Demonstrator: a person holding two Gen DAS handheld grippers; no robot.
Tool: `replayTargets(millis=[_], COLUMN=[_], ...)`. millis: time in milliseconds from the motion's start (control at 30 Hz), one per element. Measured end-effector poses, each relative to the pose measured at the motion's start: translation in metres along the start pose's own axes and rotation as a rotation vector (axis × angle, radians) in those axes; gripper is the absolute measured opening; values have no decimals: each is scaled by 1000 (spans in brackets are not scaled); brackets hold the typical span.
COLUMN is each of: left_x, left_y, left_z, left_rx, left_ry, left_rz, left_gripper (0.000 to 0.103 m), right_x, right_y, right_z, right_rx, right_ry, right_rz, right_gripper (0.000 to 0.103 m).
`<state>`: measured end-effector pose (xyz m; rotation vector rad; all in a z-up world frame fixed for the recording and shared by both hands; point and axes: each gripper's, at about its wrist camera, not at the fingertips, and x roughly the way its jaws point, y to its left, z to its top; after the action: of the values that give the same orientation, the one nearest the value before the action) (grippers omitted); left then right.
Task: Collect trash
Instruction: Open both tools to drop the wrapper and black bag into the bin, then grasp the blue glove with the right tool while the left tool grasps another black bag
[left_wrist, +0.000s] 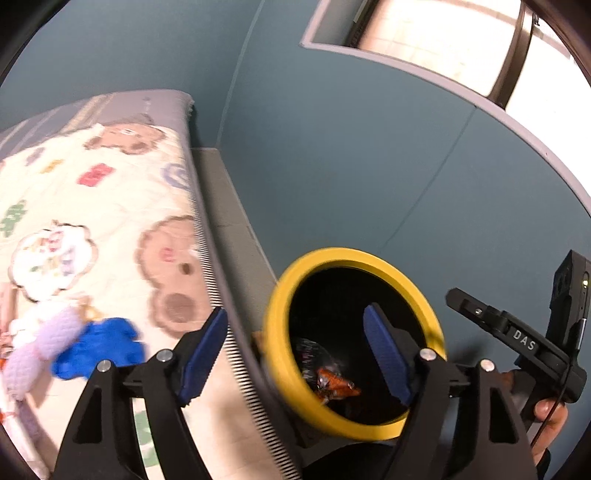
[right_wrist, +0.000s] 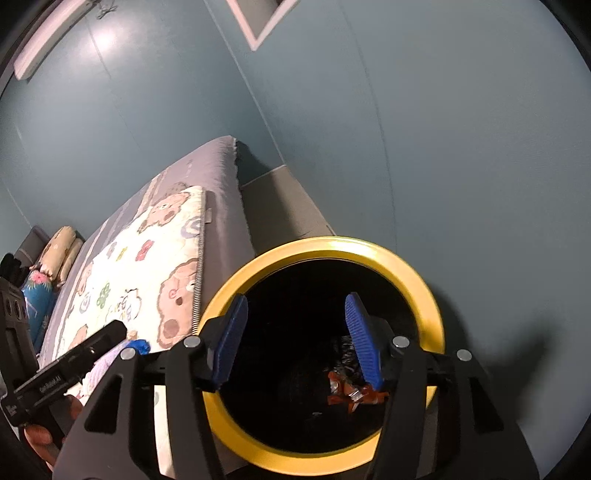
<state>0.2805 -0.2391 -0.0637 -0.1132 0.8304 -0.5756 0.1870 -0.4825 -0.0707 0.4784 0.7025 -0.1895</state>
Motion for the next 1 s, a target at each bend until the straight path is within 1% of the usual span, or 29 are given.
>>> replayTargets(millis=[33, 133, 267, 333, 600, 700, 833, 1000], left_x=[-8, -32, -67, -78, -131, -147, -162, -174], left_y=[7, 27, 50, 59, 104, 120, 146, 184], left_z=[0, -1, -5, -4, -13, -14, -17, -22], left_rx=[-4, -16, -19, -26, -67, -89, -124, -196], left_ry=[-13, -46, -101, -120, -184, -201, -221, -226], left_rz=[14, 49, 113, 141, 238, 265, 315, 372], left_gripper=[77, 79, 86, 88, 93, 94, 95, 95], right_x=[-1, -6, -14, -16, -25, -28, -29, -17], right_y=[4, 24, 59, 77, 140, 161, 184, 212], right_z=[-2, -6, -11, -12, -21, -24, -31, -41], right_rx=[-8, -41, -99, -122, -205, -235, -274, -318], right_ry=[2, 5, -7, -13, -16, -10, -4, 27], right_rz=[8, 41, 88, 111, 197, 226, 241, 263], right_gripper=[53, 55, 58, 60, 64, 64, 64, 65])
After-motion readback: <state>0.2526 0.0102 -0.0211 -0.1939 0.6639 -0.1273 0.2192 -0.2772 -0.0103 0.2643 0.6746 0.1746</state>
